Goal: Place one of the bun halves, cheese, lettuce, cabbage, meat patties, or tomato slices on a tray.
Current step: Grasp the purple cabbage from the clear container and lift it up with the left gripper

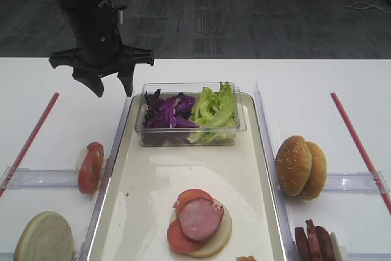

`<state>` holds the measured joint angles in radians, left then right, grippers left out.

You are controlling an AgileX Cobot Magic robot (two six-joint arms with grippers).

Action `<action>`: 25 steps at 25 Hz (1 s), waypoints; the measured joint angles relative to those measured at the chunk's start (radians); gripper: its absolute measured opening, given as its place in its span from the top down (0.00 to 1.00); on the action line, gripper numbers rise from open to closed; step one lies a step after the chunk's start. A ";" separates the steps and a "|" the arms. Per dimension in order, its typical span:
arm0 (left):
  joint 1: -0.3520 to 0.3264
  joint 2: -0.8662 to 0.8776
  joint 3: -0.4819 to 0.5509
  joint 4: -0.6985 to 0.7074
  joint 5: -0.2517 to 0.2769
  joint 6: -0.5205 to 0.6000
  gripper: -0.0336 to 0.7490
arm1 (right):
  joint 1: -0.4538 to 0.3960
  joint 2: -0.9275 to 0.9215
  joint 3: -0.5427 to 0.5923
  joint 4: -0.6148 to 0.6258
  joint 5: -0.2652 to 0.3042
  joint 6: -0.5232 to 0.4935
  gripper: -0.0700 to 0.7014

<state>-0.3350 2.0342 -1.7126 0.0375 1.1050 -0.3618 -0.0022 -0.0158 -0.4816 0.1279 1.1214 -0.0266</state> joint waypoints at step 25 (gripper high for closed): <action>-0.154 0.192 -0.250 -0.029 0.052 -0.037 0.42 | 0.000 0.000 0.000 0.000 0.000 0.000 0.55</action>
<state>-0.4887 2.2267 -1.9623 0.0086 1.1573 -0.3988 -0.0022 -0.0158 -0.4816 0.1279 1.1214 -0.0266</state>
